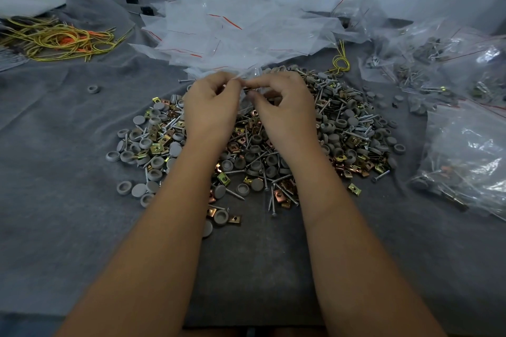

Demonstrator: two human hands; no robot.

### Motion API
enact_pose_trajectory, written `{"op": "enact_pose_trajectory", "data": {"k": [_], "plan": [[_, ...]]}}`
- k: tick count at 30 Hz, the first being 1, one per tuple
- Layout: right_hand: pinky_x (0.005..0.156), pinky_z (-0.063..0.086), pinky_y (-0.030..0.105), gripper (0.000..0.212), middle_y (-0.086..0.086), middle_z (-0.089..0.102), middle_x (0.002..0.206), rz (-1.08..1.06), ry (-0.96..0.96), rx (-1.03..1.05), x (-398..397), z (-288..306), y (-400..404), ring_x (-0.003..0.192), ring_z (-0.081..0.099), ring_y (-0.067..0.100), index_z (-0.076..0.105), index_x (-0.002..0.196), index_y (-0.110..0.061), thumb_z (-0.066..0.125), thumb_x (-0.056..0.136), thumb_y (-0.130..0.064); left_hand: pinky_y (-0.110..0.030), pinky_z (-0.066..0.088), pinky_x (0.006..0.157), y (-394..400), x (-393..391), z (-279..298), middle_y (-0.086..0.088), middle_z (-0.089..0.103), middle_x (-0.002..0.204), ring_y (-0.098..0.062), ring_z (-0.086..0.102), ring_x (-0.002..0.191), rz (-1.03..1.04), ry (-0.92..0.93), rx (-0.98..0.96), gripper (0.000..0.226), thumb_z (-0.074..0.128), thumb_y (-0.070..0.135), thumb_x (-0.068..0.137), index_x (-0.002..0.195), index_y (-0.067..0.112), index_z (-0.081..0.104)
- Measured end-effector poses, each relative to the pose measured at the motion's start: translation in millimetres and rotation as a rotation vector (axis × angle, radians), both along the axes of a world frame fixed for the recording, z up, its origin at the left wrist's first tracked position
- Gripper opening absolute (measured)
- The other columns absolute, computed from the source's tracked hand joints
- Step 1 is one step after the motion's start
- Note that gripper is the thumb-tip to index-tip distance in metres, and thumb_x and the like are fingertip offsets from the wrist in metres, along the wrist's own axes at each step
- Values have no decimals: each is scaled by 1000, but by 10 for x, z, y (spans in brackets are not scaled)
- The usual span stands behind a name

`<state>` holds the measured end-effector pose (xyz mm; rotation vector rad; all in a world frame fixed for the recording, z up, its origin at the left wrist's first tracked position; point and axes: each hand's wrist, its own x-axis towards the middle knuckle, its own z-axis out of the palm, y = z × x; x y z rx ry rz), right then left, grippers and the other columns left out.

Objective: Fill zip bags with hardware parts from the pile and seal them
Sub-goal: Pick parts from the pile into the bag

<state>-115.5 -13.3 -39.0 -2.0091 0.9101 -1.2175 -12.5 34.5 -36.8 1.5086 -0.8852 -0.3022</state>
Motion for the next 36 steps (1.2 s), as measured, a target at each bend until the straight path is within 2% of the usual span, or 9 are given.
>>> {"op": "enact_pose_trajectory", "data": {"k": [2, 4, 7, 13, 19, 22, 25, 29, 36], "plan": [[76, 47, 19, 19, -3, 58, 103, 0, -2, 7, -6, -4, 0, 86, 59, 5, 73, 97, -32, 68, 87, -17, -37, 47, 56, 6, -14, 4, 11, 48, 42, -14, 43, 50, -19, 17, -20, 20, 54, 25, 82, 74, 29, 71], [75, 51, 29, 19, -3, 63, 97, 0, -10, 25, -10, -8, -2, 88, 62, 13, 73, 97, -32, 67, 87, -17, -32, 39, 55, 9, -27, 5, 11, 48, 41, -11, 42, 48, -37, 22, -41, 21, 55, 20, 85, 75, 29, 72], [66, 50, 29, 15, -7, 65, 84, 6, -32, 46, -20, -4, -8, 75, 60, 10, 73, 97, -27, 66, 89, -17, -28, 38, 54, 8, -33, 7, 13, 51, 42, -6, 43, 45, -39, 17, -51, 24, 56, 16, 88, 76, 28, 71], [68, 47, 12, 15, -12, 67, 86, -35, -132, 48, -32, 23, 7, 79, 60, 1, 72, 99, -23, 60, 92, -17, -40, 45, 50, -22, -6, -22, 14, 45, 42, -5, 35, 43, 2, 46, -40, 21, 55, 18, 89, 80, 25, 72], [59, 50, 31, 20, -2, 67, 83, -117, -175, 122, -88, 64, -10, 65, 61, 11, 65, 106, -28, 54, 94, -18, -22, 32, 45, -50, 30, -31, 14, 40, 37, -3, 32, 36, 71, 96, -65, 24, 52, 14, 89, 79, 27, 69], [52, 43, 26, 22, -7, 67, 86, -124, -60, 94, -104, 57, -21, 51, 48, 3, 64, 97, -31, 52, 92, -12, -19, 27, 41, -53, 41, -28, 14, 38, 36, -3, 30, 36, 86, 121, -71, 25, 51, 13, 89, 79, 27, 69], [69, 53, 34, 24, -7, 68, 99, -150, 141, 10, -99, 38, -23, 75, 60, 10, 69, 99, -27, 52, 92, -11, -17, 26, 38, -49, 34, -20, 14, 38, 35, -3, 30, 35, 92, 124, -72, 25, 51, 12, 89, 78, 27, 68], [89, 51, 42, 32, -1, 70, 107, -79, 359, -76, -85, 31, -25, 100, 62, 19, 74, 101, -23, 52, 88, -5, -17, 27, 40, -46, 38, -16, 13, 38, 35, -4, 31, 35, 99, 140, -63, 24, 51, 12, 89, 79, 25, 69], [79, 51, 38, 34, -6, 60, 86, 269, 623, -126, -30, 73, 85, 87, 59, 22, 77, 75, -27, 56, 76, -1, -18, 26, 39, -43, 48, -9, 14, 41, 36, -3, 30, 36, 119, 120, -58, 23, 51, 12, 89, 79, 24, 69]]}}
